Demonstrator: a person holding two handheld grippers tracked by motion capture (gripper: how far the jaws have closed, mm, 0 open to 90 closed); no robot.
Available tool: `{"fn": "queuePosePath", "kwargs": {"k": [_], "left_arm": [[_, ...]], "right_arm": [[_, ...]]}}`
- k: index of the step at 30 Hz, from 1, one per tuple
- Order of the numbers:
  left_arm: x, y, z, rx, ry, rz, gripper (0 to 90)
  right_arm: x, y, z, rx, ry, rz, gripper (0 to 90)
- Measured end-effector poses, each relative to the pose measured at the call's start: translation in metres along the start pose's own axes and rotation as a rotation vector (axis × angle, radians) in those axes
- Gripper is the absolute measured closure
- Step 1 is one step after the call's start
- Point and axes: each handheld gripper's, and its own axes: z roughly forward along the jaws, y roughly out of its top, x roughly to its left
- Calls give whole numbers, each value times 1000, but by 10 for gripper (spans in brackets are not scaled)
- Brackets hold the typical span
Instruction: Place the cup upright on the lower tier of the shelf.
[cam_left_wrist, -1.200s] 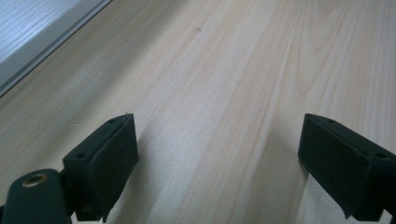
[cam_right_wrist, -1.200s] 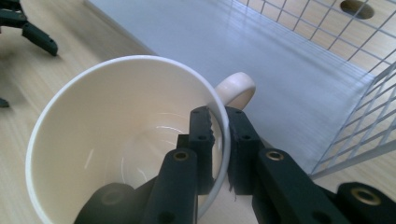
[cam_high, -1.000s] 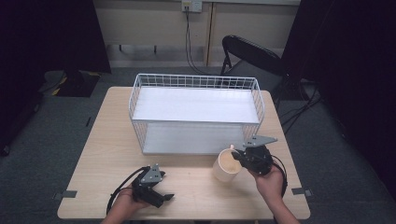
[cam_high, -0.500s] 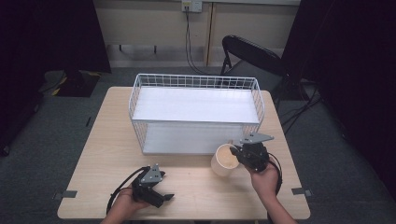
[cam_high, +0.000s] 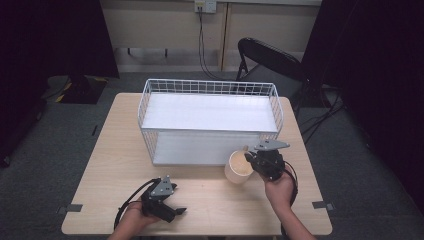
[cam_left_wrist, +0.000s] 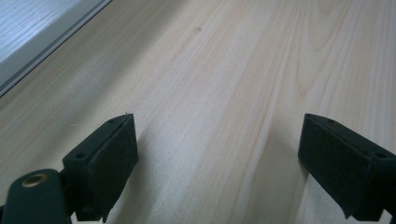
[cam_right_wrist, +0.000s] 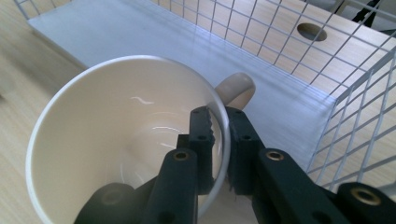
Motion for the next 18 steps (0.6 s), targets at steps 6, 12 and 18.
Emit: {"fn": "queuePosePath", "kwargs": {"k": [6, 12, 18], "left_arm": [[0, 0, 0, 0, 0, 0, 116], [0, 0, 0, 0, 0, 0, 115], [0, 0, 0, 0, 0, 0, 115]], "right_arm": [[2, 3, 4, -27, -38, 5, 826], [2, 5, 7, -42, -61, 18, 826], [3, 4, 12, -53, -106, 9, 826]]}}
